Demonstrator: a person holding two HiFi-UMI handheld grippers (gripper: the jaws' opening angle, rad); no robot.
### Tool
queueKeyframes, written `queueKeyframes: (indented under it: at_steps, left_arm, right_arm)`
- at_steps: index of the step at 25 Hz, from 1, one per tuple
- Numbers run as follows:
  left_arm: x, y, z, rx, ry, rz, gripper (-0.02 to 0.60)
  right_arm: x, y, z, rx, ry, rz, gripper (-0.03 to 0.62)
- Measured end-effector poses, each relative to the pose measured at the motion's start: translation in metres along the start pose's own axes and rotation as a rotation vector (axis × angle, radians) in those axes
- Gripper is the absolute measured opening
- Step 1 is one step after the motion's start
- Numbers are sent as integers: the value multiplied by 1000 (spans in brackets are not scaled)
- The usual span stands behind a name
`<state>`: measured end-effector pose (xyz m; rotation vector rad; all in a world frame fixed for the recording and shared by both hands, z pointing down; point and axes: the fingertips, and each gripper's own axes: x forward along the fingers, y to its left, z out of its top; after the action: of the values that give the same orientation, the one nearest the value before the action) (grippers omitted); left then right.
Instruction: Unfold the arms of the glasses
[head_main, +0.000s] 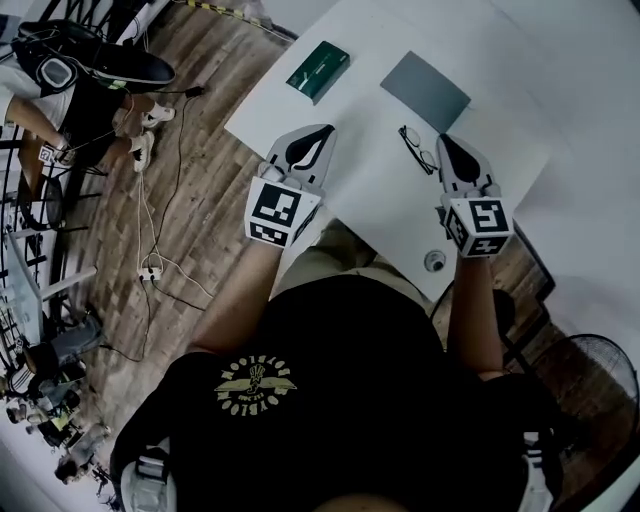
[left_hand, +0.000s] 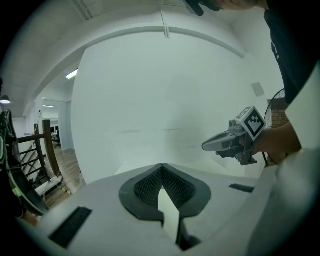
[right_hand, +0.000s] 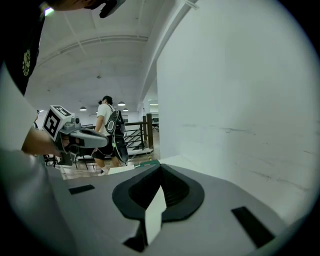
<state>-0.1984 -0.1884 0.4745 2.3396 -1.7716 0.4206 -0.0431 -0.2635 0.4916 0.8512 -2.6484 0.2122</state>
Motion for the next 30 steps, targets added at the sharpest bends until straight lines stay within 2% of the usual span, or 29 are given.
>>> queueKeyframes:
  at_steps: [9,19,30]
  left_arm:
    - [41,8,-11,-20,26,-95,6]
    - [81,7,-38,-28,70,-195,6]
    - [131,-15,-67,-5,93,-325,6]
  right_arm:
    - [18,-21,-31,18,109,-63,-2]
    - [40,-29,-90,35,258,-104,-2]
    - [63,-27,-140,2,402,-137,0]
